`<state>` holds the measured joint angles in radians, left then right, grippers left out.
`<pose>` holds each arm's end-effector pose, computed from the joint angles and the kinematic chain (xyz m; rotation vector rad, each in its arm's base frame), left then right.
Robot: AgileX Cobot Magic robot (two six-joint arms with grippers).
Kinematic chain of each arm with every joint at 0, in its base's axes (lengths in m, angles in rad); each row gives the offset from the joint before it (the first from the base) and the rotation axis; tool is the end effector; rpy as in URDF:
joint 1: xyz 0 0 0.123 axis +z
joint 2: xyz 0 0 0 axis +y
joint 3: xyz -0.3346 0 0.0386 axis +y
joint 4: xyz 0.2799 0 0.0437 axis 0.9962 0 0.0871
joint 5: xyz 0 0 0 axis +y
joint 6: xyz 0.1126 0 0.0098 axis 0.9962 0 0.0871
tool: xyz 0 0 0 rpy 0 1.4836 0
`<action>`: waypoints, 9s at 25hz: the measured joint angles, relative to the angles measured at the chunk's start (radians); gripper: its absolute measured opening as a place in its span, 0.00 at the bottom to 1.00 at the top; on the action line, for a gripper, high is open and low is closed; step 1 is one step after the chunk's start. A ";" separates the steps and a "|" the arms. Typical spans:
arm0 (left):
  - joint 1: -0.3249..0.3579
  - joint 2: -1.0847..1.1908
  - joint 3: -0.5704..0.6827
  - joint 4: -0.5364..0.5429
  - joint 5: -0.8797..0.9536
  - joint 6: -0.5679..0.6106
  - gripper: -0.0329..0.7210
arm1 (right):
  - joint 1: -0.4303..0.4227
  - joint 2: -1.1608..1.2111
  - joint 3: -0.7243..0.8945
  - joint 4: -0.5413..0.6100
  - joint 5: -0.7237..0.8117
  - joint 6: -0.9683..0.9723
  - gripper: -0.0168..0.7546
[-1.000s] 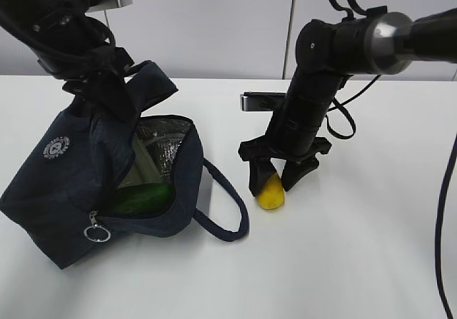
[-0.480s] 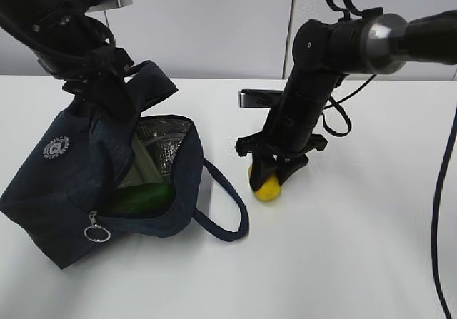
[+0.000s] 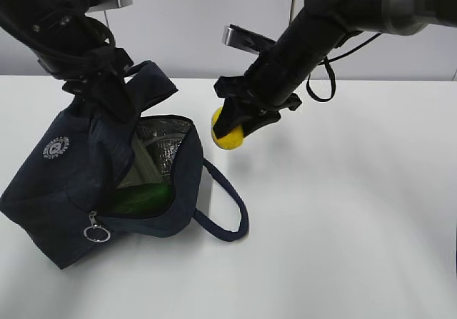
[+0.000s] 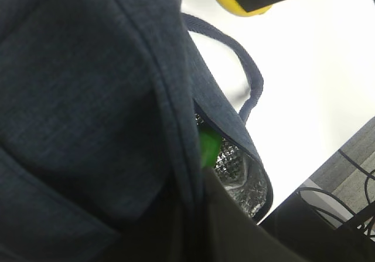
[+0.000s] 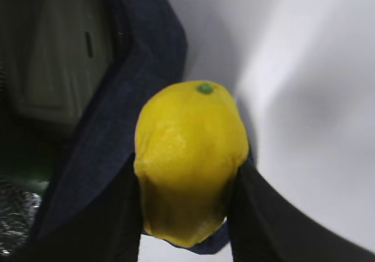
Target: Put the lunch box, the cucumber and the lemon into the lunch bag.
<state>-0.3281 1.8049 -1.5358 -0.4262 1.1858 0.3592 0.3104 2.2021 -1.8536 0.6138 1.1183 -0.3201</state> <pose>0.3846 -0.1767 0.3057 0.8028 2.7616 -0.5948 0.4895 0.2185 0.2228 -0.5757 2.7759 0.8392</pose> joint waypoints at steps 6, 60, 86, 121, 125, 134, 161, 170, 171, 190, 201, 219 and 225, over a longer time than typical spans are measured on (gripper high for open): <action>0.000 0.000 0.000 0.000 0.000 0.000 0.04 | -0.006 0.000 0.000 0.190 0.000 -0.125 0.38; 0.000 0.000 0.000 0.000 0.005 0.006 0.04 | -0.055 0.171 0.000 0.566 0.059 -0.361 0.60; 0.000 0.000 0.000 0.010 0.011 0.006 0.04 | -0.078 0.174 0.226 0.689 0.062 -0.507 0.60; 0.000 0.000 0.000 0.009 0.026 0.008 0.04 | -0.088 0.142 0.156 0.838 0.050 -0.514 0.03; 0.000 0.000 -0.006 -0.047 0.007 0.008 0.04 | -0.151 0.076 0.114 0.726 0.056 -0.419 0.03; -0.022 0.002 -0.033 -0.209 -0.017 0.010 0.04 | -0.184 -0.051 0.039 0.546 0.084 -0.256 0.03; -0.129 0.113 -0.037 -0.318 -0.176 0.010 0.04 | -0.184 -0.159 0.017 0.107 0.111 -0.073 0.03; -0.130 0.115 -0.037 -0.301 -0.177 0.010 0.20 | -0.184 -0.159 0.016 0.118 0.111 -0.080 0.22; -0.130 0.115 -0.037 -0.301 -0.177 0.010 0.27 | -0.184 -0.159 0.014 0.122 0.111 -0.080 0.26; -0.084 -0.023 -0.041 -0.123 -0.190 0.010 0.57 | -0.184 -0.285 -0.116 0.139 0.105 -0.162 0.49; -0.084 -0.135 -0.041 -0.040 -0.297 0.010 0.55 | -0.184 -0.542 -0.118 0.082 -0.129 -0.239 0.49; -0.084 -0.181 -0.041 -0.034 -0.338 0.010 0.54 | -0.184 -1.006 0.155 0.006 -0.241 -0.271 0.41; -0.084 -0.218 -0.041 -0.034 -0.341 0.010 0.54 | -0.184 -1.262 0.560 0.006 -0.428 -0.299 0.41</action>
<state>-0.4118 1.5874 -1.5769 -0.4602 0.8451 0.3691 0.1260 0.9404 -1.2935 0.6193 0.6907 -0.6189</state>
